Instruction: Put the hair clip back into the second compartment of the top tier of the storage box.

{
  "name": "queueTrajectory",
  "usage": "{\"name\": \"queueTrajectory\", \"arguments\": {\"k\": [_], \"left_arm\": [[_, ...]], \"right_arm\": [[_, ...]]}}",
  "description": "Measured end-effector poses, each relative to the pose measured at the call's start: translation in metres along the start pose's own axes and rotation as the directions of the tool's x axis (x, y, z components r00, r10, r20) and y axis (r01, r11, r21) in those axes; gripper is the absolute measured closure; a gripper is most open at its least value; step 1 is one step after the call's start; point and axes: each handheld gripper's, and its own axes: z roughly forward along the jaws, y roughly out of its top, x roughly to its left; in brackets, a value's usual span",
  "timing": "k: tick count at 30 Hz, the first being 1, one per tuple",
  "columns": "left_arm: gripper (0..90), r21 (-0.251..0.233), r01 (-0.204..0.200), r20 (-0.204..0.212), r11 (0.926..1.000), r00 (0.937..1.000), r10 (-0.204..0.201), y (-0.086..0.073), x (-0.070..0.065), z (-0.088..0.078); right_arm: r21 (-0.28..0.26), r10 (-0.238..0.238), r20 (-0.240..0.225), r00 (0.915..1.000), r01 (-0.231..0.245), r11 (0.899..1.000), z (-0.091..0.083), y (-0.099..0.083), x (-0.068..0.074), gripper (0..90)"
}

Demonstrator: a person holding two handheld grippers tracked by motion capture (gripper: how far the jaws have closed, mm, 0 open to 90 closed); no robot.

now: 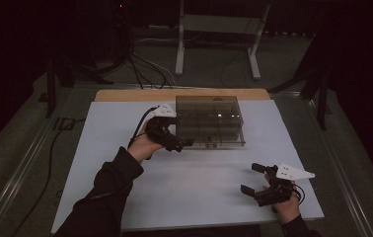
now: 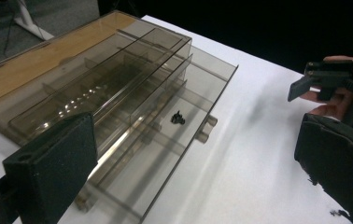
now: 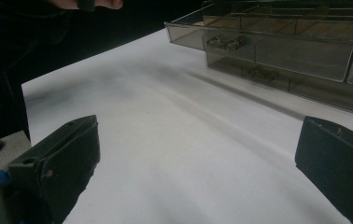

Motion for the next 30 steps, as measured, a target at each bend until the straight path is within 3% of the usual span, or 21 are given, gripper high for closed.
{"name": "queueTrajectory", "arguments": {"k": [17,30], "left_arm": [[0.5,-0.011,0.055,-0.029,0.9984,0.998,-0.056,-0.058,0.007,-0.028],[0.5,-0.011,0.113,-0.017,0.9935,0.9934,-0.113,-0.109,0.006,-0.033]], "right_arm": [[-0.007,0.009,0.004,0.9999,-0.009,1.0,0.0,0.0,-0.001,0.0],[-0.003,0.015,0.001,0.9999,-0.015,1.0,0.002,0.0,0.0,0.0]]}}
